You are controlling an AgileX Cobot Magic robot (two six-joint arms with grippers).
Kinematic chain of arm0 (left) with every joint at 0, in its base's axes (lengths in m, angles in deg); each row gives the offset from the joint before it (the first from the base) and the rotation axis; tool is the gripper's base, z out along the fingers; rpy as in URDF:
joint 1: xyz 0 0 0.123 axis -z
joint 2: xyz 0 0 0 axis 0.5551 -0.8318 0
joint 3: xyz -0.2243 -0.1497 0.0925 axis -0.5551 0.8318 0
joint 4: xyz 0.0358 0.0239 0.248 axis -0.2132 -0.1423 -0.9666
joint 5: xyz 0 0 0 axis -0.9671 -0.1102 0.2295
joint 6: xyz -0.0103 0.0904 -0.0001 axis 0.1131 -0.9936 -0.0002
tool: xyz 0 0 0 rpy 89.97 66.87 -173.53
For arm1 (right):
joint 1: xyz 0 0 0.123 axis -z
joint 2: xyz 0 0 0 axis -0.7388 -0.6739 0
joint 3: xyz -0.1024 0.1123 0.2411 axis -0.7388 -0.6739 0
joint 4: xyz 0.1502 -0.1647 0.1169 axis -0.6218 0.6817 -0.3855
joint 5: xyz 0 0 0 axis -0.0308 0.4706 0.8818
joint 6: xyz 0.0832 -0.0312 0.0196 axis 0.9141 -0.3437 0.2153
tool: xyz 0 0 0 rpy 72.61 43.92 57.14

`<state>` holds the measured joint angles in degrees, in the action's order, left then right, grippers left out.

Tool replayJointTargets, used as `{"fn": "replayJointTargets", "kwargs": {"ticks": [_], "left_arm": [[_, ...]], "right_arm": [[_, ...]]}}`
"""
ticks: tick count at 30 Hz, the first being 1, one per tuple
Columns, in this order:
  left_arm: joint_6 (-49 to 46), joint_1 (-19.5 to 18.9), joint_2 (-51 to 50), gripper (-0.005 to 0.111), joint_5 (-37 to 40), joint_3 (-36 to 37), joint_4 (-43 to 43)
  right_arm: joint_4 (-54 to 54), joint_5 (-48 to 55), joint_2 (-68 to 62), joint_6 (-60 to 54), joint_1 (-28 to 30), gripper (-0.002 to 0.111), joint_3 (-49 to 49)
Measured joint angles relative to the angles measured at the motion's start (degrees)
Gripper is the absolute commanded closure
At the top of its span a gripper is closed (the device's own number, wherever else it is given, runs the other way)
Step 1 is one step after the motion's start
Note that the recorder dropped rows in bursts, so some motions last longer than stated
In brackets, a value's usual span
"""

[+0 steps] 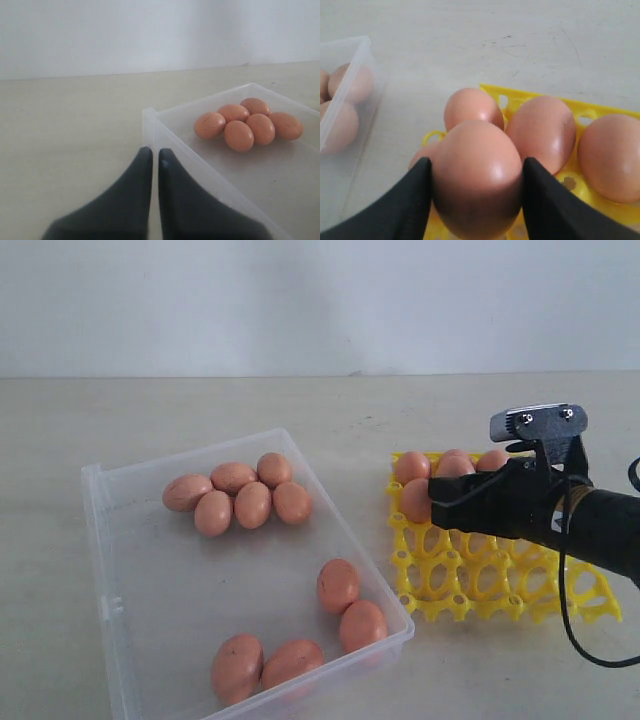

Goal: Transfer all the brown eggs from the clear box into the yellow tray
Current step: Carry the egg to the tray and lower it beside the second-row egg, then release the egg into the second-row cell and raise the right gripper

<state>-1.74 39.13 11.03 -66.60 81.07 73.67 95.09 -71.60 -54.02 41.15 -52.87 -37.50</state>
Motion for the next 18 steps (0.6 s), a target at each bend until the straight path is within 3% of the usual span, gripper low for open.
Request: {"fn": "replayJointTargets", "kwargs": {"ticks": [18], "left_arm": [[0.0, 0.0, 0.0, 0.103, 0.0, 0.0, 0.0]], "right_arm": [[-3.6, 5.5, -0.1, -4.3, 0.0, 0.108, 0.1]]}}
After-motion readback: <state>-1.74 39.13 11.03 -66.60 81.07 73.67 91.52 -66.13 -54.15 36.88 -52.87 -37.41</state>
